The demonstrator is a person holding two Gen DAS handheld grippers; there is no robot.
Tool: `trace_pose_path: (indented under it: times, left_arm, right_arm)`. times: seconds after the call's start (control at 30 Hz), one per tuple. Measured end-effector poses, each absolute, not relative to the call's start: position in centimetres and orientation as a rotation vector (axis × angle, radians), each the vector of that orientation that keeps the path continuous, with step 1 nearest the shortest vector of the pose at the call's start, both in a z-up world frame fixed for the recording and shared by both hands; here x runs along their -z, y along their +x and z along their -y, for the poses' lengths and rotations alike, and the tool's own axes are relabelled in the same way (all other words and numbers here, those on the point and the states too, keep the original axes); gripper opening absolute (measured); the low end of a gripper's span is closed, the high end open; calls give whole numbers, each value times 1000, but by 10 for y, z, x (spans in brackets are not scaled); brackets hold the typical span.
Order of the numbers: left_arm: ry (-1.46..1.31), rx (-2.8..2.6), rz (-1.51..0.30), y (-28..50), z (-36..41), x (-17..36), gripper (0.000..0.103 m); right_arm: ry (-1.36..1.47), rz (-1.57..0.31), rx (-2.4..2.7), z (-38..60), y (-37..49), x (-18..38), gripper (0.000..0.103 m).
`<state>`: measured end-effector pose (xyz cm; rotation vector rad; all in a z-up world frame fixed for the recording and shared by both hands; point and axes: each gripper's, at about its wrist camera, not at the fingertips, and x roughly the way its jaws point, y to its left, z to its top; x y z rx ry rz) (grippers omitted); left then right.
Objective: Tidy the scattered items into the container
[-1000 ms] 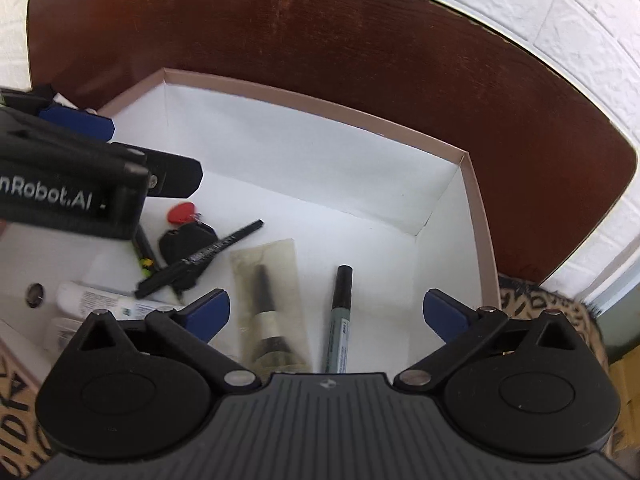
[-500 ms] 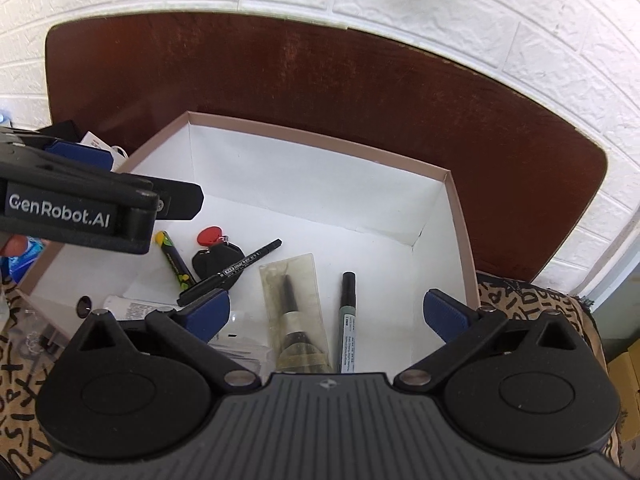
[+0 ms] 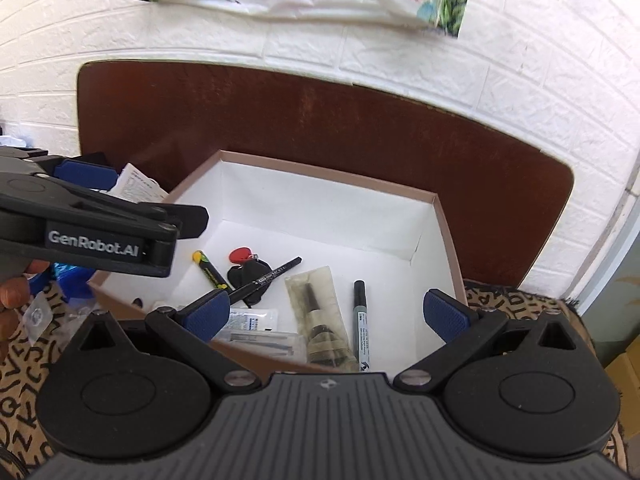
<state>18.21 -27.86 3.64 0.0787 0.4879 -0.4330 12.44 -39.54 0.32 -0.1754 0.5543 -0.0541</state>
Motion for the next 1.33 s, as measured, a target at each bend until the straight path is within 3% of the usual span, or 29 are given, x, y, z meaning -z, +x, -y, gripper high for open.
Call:
trace_pose_path:
  times: [0.7, 1.33]
  left_arm:
    - [78, 440, -536, 82, 248, -15, 103]
    - [110, 473, -553, 57, 246, -10, 103]
  right_arm:
    - [-111, -501, 117, 353, 14, 21, 103]
    - [-45, -504, 153, 353, -15, 30, 103]
